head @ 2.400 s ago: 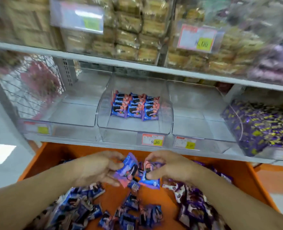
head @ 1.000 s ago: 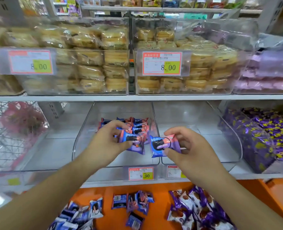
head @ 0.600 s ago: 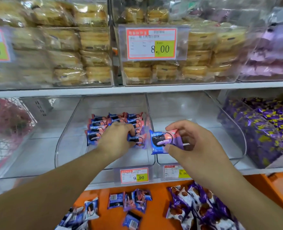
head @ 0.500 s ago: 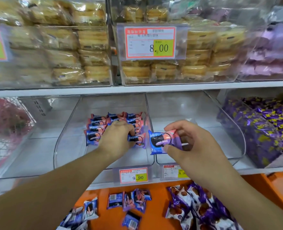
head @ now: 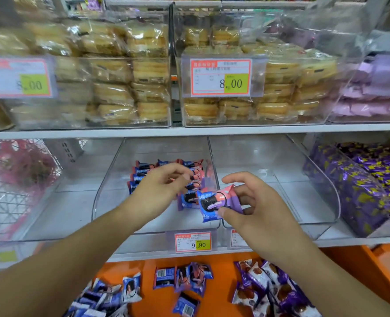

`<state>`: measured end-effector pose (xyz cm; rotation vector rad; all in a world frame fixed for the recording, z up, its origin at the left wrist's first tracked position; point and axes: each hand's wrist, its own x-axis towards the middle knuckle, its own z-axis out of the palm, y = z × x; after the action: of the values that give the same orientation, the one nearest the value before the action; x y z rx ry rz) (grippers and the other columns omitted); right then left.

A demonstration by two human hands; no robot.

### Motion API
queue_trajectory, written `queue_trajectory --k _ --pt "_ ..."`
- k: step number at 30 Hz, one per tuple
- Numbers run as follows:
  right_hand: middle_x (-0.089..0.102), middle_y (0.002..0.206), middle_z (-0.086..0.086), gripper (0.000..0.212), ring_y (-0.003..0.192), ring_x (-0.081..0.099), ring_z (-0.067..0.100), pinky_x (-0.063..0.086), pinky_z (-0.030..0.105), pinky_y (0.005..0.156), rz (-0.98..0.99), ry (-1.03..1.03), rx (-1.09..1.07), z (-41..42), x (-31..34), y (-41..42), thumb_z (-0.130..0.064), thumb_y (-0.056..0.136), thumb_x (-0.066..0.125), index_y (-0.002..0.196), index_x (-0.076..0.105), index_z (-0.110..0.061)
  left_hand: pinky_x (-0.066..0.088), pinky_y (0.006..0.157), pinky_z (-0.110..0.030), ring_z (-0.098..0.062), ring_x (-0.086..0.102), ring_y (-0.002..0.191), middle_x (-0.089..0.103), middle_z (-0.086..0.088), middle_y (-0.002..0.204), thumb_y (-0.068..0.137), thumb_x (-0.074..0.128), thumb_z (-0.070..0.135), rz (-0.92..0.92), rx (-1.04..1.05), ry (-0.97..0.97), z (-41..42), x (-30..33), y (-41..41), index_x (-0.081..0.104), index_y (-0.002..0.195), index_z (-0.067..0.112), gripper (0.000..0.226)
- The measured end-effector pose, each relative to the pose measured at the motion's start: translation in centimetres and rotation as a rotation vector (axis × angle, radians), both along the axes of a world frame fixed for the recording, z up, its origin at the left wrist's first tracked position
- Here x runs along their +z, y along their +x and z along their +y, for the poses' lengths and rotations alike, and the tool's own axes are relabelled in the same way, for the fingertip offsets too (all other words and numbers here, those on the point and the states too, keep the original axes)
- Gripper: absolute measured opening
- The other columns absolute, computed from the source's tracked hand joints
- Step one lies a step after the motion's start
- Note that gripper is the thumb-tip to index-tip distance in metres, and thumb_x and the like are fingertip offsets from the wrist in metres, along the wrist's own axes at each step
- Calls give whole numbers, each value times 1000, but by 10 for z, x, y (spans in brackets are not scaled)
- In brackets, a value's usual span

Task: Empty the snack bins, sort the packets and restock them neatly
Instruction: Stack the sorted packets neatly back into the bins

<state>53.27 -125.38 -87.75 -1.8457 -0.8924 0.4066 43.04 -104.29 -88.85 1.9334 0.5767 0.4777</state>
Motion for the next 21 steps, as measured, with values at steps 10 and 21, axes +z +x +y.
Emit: queue_trajectory --k 10,21 --pt "54 131 -39 53 124 45 -16 36 2 98 -279 -106 67 11 6 -16 -29 96 74 140 52 -50 62 84 -39 -18 74 88 75 5 101 78 88 5 87 -110 126 7 34 -49 74 101 28 36" --pt "39 151 -35 56 130 22 -19 2 -13 93 -422 -237 68 12 -10 -2 -24 101 66 150 48 -42 58 83 -33 -18 68 95 73 6 116 77 88 28 527 42 669 61 -32 -13 71 113 31 39"
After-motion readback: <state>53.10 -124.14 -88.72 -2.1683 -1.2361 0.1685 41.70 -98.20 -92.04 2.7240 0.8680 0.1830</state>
